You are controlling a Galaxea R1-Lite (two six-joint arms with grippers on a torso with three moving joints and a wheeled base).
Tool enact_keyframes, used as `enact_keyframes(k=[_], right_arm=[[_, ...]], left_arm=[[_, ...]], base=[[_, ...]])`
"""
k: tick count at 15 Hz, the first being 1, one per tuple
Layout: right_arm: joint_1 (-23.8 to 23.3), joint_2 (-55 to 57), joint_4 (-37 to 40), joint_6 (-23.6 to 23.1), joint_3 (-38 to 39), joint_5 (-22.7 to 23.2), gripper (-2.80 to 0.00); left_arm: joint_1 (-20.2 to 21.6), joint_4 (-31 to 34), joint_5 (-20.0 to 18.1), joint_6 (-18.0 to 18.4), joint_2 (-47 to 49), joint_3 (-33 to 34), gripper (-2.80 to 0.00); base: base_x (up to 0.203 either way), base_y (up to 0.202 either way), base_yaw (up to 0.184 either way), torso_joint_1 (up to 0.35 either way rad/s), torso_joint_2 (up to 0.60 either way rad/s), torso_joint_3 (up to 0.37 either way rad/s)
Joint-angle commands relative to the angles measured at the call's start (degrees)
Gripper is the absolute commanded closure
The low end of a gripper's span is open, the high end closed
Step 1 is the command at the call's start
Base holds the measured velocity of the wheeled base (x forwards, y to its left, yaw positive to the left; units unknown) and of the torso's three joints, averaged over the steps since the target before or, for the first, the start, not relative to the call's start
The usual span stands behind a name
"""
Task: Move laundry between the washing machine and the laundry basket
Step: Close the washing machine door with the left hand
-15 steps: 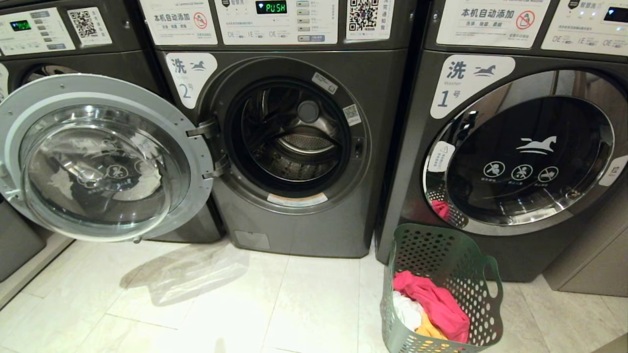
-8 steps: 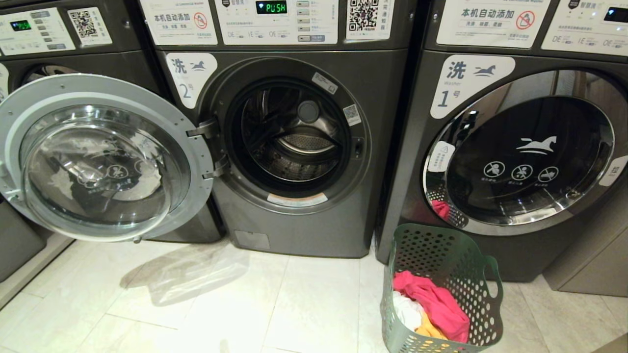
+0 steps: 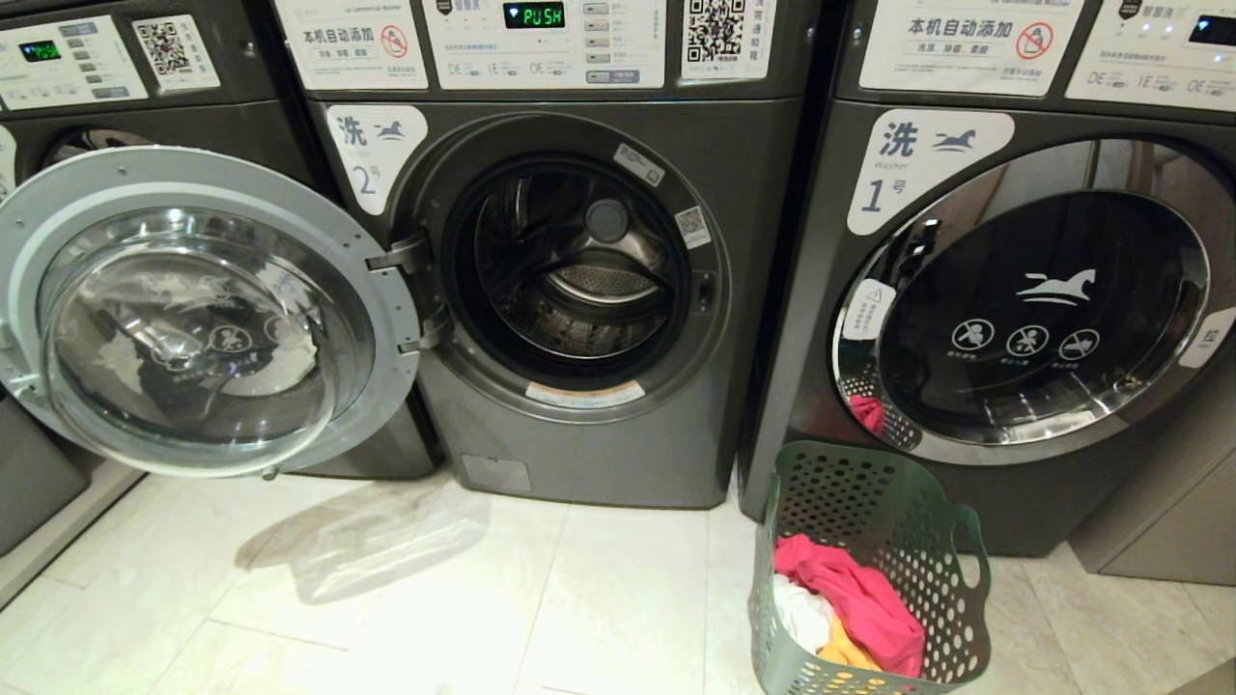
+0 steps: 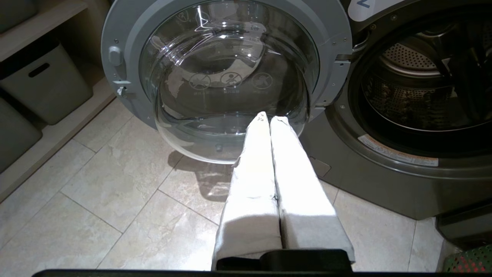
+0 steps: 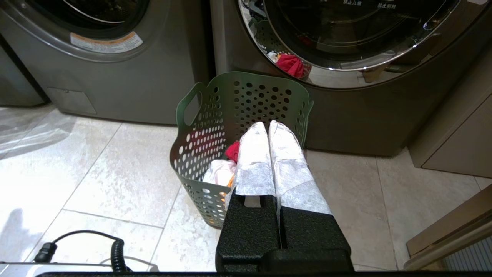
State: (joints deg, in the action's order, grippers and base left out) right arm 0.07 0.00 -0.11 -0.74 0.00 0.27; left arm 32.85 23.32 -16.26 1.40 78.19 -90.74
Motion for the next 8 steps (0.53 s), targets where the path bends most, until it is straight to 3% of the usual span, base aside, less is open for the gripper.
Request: enact_keyframes(k=[1,8], right_arm=[[0.01,0.09,-0.06,-0.05,-0.02,-0.44,0.0],[0.01,0.09,-0.06,1.36,0.0,-1.15,0.0]], left_arm=[[0.02,0.06,-0.09,0.18,-0.5,0.5,0.0],[0.02,-0.13,-0.13,1.01,-0.78,1.78,0.0]], base=[[0.096,0.0,0.0,-0.012,0.0,0.008],[0.18,0.0,-0.001,0.002,0.0,0.002]])
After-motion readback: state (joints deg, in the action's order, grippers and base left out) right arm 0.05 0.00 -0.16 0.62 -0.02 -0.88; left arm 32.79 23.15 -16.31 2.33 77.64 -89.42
